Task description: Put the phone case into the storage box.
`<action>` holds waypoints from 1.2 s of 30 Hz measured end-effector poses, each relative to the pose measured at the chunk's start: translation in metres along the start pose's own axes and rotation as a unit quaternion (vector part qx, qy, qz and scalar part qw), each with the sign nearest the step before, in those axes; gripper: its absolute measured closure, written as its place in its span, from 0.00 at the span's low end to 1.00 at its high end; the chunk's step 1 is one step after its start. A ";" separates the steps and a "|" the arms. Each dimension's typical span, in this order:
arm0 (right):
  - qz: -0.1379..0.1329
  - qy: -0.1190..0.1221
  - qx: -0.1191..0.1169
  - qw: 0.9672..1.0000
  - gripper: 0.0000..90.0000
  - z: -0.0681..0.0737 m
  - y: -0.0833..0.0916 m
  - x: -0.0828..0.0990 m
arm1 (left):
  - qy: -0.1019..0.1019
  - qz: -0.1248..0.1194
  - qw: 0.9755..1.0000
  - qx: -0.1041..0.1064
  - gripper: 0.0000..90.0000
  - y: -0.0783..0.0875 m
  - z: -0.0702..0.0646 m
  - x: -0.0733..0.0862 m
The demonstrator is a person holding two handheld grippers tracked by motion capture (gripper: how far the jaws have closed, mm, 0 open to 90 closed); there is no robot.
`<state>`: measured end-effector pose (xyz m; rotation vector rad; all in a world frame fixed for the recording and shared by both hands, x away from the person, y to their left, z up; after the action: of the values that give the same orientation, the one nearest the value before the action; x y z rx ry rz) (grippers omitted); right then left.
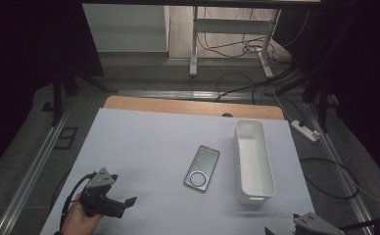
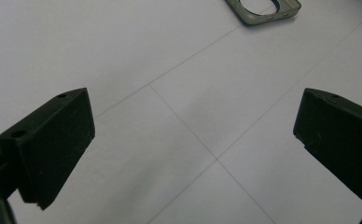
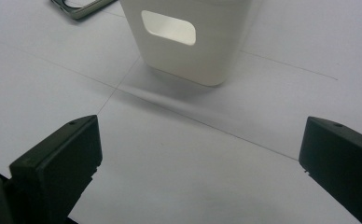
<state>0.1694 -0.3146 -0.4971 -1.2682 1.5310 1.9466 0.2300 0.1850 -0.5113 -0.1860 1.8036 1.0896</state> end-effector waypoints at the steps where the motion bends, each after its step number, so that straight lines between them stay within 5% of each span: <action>1: 0.000 0.000 0.000 1.000 0.00 0.000 0.000 0.000 | -0.003 0.001 1.000 0.000 0.00 -0.003 0.000 -0.002; 36: 0.004 0.000 -0.004 1.000 0.00 0.000 -0.001 0.000 | -0.023 0.014 0.998 0.061 0.00 -0.080 0.000 -0.064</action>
<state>0.1696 -0.3144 -0.4977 -1.2680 1.5317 1.9596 0.3067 0.1173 -0.5069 -0.0612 1.8295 0.9924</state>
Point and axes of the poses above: each handheld gripper's, and its own axes: y roughly backward along the jaws, x roughly out of its underside, z roughly to its left, the point moved 4 cm from there along -y, roughly forward along the jaws, and after that the axes turned 8 degrees about -z, right-handed, at the moved point
